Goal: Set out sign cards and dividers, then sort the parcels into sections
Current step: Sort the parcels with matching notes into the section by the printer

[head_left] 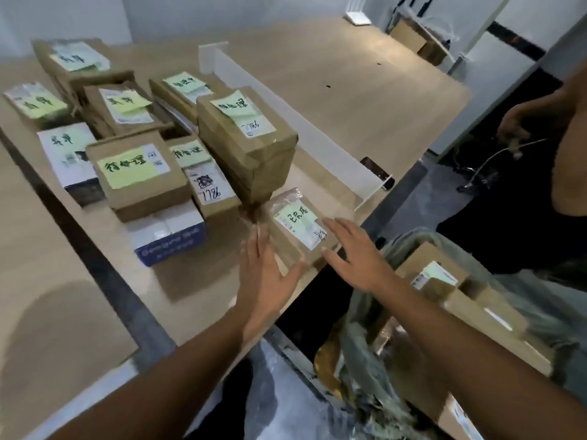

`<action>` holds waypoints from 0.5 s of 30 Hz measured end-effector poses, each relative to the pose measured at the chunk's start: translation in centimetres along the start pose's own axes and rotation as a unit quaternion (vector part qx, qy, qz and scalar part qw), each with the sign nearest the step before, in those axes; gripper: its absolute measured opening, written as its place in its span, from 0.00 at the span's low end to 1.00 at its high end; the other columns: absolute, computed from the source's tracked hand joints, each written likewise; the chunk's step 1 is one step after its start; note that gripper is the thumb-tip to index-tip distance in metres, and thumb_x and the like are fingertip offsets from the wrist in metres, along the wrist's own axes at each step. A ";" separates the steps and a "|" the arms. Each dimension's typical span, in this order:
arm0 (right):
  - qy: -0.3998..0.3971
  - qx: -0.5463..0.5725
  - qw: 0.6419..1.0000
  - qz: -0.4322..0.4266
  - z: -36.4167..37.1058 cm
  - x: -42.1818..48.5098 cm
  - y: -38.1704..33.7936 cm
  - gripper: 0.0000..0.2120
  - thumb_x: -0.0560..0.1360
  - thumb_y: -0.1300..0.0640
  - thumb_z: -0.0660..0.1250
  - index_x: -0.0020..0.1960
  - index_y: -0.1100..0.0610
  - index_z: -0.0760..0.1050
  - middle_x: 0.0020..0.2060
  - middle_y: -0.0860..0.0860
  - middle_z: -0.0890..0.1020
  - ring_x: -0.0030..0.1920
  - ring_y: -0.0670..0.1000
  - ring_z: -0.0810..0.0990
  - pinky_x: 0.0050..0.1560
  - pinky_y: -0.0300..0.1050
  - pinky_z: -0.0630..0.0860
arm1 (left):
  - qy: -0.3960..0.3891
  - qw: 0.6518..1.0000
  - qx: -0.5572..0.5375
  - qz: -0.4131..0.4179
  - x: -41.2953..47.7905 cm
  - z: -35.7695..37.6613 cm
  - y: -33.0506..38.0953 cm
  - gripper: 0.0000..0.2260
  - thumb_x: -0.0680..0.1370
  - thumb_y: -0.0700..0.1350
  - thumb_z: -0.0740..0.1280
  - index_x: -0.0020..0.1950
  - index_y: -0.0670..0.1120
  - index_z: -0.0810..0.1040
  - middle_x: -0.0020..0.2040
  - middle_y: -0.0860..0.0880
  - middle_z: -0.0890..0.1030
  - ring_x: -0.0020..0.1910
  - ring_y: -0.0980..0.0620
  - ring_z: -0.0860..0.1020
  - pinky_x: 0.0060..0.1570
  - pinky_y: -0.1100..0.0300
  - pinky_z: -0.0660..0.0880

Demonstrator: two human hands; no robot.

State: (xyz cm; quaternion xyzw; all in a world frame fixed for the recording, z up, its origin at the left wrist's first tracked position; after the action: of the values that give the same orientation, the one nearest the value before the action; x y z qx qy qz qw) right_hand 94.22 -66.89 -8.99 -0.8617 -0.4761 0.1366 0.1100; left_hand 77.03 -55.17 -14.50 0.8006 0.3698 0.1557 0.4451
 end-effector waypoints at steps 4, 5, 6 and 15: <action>-0.071 0.068 0.995 -0.029 1.0 5.8 4.7 0.31 0.82 0.44 0.64 0.81 0.45 0.57 0.78 0.52 0.60 0.78 0.54 0.59 0.77 0.58 0.59 | 0.016 0.995 -0.062 -0.076 3.4 3.7 0.1 0.47 0.77 0.62 0.69 0.84 0.45 0.44 0.84 0.45 0.47 0.82 0.47 0.46 0.76 0.52 0.47; -0.081 0.093 0.992 -0.032 1.3 6.9 5.8 0.31 0.81 0.45 0.64 0.81 0.44 0.58 0.77 0.51 0.61 0.78 0.53 0.60 0.77 0.58 0.60 | 0.030 0.993 -0.065 -0.090 4.1 4.4 0.1 0.47 0.77 0.62 0.70 0.84 0.45 0.45 0.83 0.45 0.48 0.81 0.47 0.47 0.75 0.54 0.47; -0.087 0.109 0.989 -0.040 1.6 8.2 6.8 0.31 0.81 0.44 0.65 0.81 0.43 0.58 0.77 0.49 0.61 0.77 0.53 0.61 0.77 0.58 0.61 | 0.044 0.991 -0.066 -0.106 4.7 5.0 0.2 0.47 0.76 0.63 0.70 0.83 0.45 0.45 0.83 0.45 0.48 0.81 0.47 0.47 0.74 0.55 0.47; -0.204 0.180 0.953 -0.132 8.1 15.0 13.3 0.36 0.79 0.43 0.68 0.80 0.35 0.51 0.74 0.47 0.63 0.71 0.39 0.63 0.70 0.43 0.66 | 0.112 0.943 -0.249 -0.191 8.6 13.8 -1.3 0.39 0.75 0.57 0.73 0.79 0.62 0.54 0.73 0.58 0.74 0.71 0.58 0.74 0.68 0.55 0.74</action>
State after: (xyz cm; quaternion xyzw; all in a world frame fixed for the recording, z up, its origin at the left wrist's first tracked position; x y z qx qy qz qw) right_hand 109.66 -60.61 -22.80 -0.7108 -0.5655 0.3773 0.1804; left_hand 90.30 -56.68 -23.93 0.5563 0.5125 0.2437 0.6071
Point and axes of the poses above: each hand's wrist, its own x-axis towards the middle knuckle, its own z-axis out of the palm, y = z × x, the point moved 1 cm from there along x, towards the middle knuckle
